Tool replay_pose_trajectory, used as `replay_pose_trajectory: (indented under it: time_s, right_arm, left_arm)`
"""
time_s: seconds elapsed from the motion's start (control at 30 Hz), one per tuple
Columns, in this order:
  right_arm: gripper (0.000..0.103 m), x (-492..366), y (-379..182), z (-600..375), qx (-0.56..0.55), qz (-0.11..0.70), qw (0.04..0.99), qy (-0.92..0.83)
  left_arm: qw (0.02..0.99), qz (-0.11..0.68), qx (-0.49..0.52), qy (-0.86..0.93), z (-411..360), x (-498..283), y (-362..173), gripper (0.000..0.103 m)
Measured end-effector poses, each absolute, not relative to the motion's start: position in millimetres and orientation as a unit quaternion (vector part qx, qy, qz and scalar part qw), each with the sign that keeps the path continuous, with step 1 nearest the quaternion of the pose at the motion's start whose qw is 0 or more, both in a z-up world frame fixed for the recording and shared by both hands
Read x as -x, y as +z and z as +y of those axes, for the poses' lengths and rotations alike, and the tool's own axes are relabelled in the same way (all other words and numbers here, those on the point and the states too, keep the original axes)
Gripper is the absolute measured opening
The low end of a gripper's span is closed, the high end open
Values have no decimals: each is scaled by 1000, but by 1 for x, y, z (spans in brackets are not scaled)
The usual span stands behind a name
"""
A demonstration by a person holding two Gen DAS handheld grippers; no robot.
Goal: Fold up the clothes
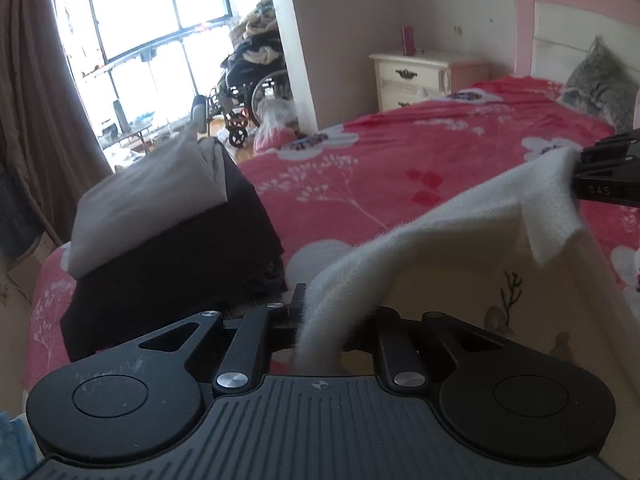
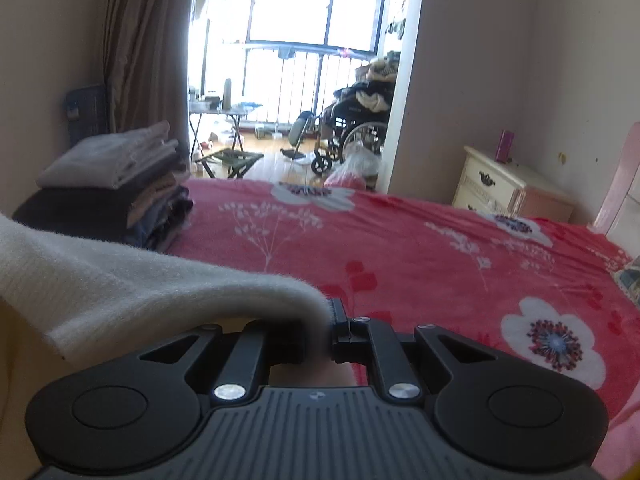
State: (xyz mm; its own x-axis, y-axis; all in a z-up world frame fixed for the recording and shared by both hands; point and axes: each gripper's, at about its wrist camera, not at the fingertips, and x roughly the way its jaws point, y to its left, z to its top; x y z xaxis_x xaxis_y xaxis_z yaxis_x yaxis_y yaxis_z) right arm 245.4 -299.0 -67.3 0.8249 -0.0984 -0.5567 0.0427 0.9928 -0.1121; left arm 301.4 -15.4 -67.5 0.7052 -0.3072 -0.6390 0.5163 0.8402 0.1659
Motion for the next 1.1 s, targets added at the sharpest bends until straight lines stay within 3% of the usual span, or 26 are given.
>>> replay_pose_trajectory:
  time_s: [0.17,0.3,0.4,0.47,0.67,0.8,0.97,1.1]
  right_arm:
    - [12,-297,-144,-298,76,369,926,-23]
    - [14,-312,-175,-298,107,400,910,0]
    - [32,-312,-171,-304,108,390,915,2]
    - [52,-308,-162,-313,93,393,915,7]
    - [66,-265,-116,-331,48,391,918,54]
    - [62,-233,-92,-324,34,363,926,93]
    - [35,-238,-96,-297,23,379,911,160]
    - [19,-282,-130,-274,35,431,885,172]
  left_arm:
    - [884,340,-224,-232,-26,-324,-121,17]
    - [865,339,-283,-239,-33,-308,-151,21]
    - [866,338,-281,-238,-30,-307,-159,26]
    - [870,336,-271,-238,-27,-307,-152,30]
    - [875,336,-235,-259,-11,-297,-124,50]
    - [891,313,-214,-252,0,-275,-106,51]
    - [915,270,-139,-265,5,-244,-94,52]
    - [869,330,-164,-330,-38,-258,-130,51]
